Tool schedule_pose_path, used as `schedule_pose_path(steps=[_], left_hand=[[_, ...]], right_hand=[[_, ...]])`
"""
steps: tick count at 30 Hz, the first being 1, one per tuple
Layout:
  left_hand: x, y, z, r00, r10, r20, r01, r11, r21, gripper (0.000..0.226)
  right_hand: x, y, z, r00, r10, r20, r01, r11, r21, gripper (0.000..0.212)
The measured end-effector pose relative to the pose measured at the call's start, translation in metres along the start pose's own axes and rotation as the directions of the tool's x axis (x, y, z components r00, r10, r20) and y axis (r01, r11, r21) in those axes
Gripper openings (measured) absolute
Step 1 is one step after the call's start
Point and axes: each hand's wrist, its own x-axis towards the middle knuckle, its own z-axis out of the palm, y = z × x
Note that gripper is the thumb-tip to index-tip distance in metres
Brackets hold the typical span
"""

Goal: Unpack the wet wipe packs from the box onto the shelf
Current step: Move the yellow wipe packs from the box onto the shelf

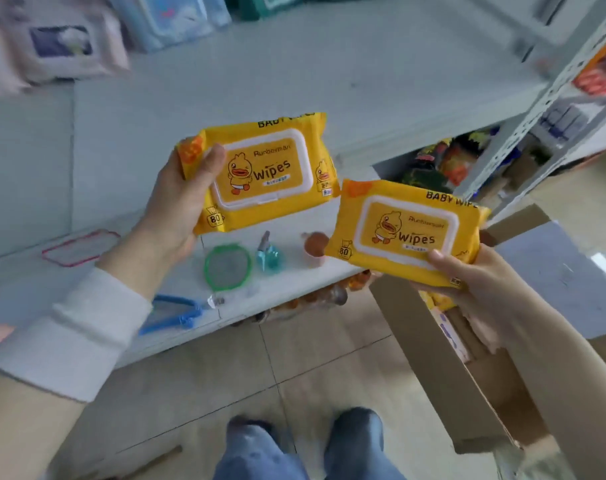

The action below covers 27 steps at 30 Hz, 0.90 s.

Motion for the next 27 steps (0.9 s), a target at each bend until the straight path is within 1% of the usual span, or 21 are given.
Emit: schedule_pose_path(steps=[2, 4, 5, 8, 10, 14, 17, 19, 20, 23, 24, 26, 27], left_hand=[[-0.001, 0.018, -0.062, 0.997, 0.04, -0.065, -0.04, 0.999, 0.004, 0.033], [0.0, 0.032, -0.13, 0.987, 0.08, -0.141, -0.079, 0.997, 0.009, 0.04], [0.0, 0.037, -0.164, 0.981, 0.089, -0.172, -0.088, 0.996, 0.011, 0.038], [0.002, 0.046, -0.263, 0.958, 0.097, -0.271, -0.086, 0.995, 0.051, 0.018], [0.007, 0.045, -0.319, 0.936, 0.088, -0.342, -0.069, 0.995, 0.067, 0.011], [0.02, 0.042, -0.412, 0.894, 0.037, -0.447, -0.006, 0.998, 0.069, 0.013], [0.033, 0.044, -0.471, 0.857, 0.014, -0.515, 0.021, 0.998, 0.061, 0.014], [0.04, 0.044, -0.505, 0.833, 0.008, -0.553, 0.032, 0.998, 0.062, 0.014], [0.042, 0.044, -0.52, 0.824, 0.009, -0.566, 0.037, 0.997, 0.069, 0.014], [0.052, 0.046, -0.57, 0.808, 0.017, -0.589, 0.049, 0.994, 0.096, 0.012], [0.058, 0.049, -0.586, 0.805, 0.018, -0.593, 0.053, 0.993, 0.101, 0.013], [0.077, 0.054, -0.62, 0.797, 0.031, -0.603, 0.052, 0.992, 0.119, 0.012], [0.09, 0.057, -0.637, 0.795, 0.046, -0.605, 0.045, 0.99, 0.134, 0.011]], right_hand=[[0.014, -0.016, 0.055, 0.998, -0.025, 0.065, 0.028, 0.999, -0.041, 0.084], [0.034, -0.024, 0.111, 0.995, -0.041, 0.095, 0.049, 0.996, -0.075, 0.086], [0.045, -0.026, 0.139, 0.994, -0.041, 0.103, 0.05, 0.995, -0.09, 0.089], [0.083, -0.025, 0.225, 0.991, -0.034, 0.131, 0.049, 0.992, -0.118, 0.097], [0.11, -0.022, 0.28, 0.986, -0.036, 0.162, 0.059, 0.989, -0.138, 0.098], [0.161, -0.016, 0.374, 0.972, -0.003, 0.237, 0.039, 0.988, -0.148, 0.098], [0.203, -0.019, 0.441, 0.946, 0.003, 0.324, 0.061, 0.981, -0.187, 0.098], [0.229, -0.018, 0.486, 0.932, -0.008, 0.362, 0.092, 0.973, -0.214, 0.092], [0.241, -0.016, 0.509, 0.932, -0.012, 0.363, 0.101, 0.969, -0.227, 0.085], [0.273, -0.013, 0.577, 0.942, -0.046, 0.331, 0.129, 0.964, -0.234, 0.042], [0.283, -0.014, 0.6, 0.948, -0.066, 0.312, 0.144, 0.961, -0.234, 0.036], [0.306, -0.017, 0.643, 0.951, -0.108, 0.291, 0.182, 0.953, -0.243, 0.036], [0.318, -0.018, 0.664, 0.95, -0.132, 0.283, 0.206, 0.946, -0.25, 0.04]])
